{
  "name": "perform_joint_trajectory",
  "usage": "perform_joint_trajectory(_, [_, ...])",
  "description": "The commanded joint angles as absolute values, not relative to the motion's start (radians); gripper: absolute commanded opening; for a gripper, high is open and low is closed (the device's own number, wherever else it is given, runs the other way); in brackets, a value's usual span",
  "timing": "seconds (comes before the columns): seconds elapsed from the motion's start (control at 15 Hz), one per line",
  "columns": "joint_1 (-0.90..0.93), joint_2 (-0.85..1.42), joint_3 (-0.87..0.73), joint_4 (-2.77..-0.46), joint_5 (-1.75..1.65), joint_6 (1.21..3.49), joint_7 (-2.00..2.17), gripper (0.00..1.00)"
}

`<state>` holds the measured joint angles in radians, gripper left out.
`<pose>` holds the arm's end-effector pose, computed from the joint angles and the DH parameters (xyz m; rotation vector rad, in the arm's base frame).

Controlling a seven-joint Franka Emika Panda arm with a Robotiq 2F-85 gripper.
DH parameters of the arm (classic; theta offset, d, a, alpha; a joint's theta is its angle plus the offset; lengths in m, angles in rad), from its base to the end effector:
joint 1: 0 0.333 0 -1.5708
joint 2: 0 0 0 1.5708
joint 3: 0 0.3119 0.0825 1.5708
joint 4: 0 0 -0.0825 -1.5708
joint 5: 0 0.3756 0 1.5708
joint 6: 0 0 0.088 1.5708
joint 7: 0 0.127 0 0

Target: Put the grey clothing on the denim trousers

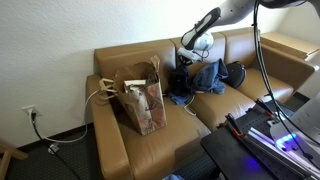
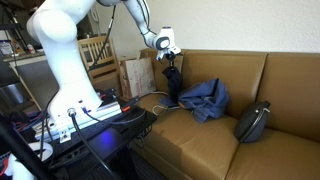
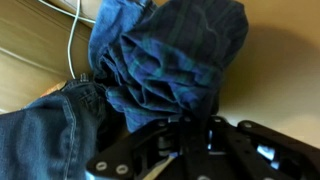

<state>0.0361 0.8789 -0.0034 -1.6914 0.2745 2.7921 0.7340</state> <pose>0.6778 0.0117 0.0918 -2.6156 1.3410 -0.2355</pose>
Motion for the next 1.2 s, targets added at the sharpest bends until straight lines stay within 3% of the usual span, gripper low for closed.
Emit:
perform_joint_trajectory(0.0, [-0.019,0.693,-0.013,-1.864,0.387,2.899,0.732,0.02])
perform_joint_trajectory(0.53, [-0.106,0.383,-0.09,-2.056,0.567,3.102,0.782,0.02])
perform_joint_trajectory(0.8, [-0.056,0.456,-0.18,-2.048,0.549,3.158,0.86,0.02])
perform_joint_trajectory(1.13, [0.062,0.738,-0.293,-1.99,0.528,3.123,0.996,0.02])
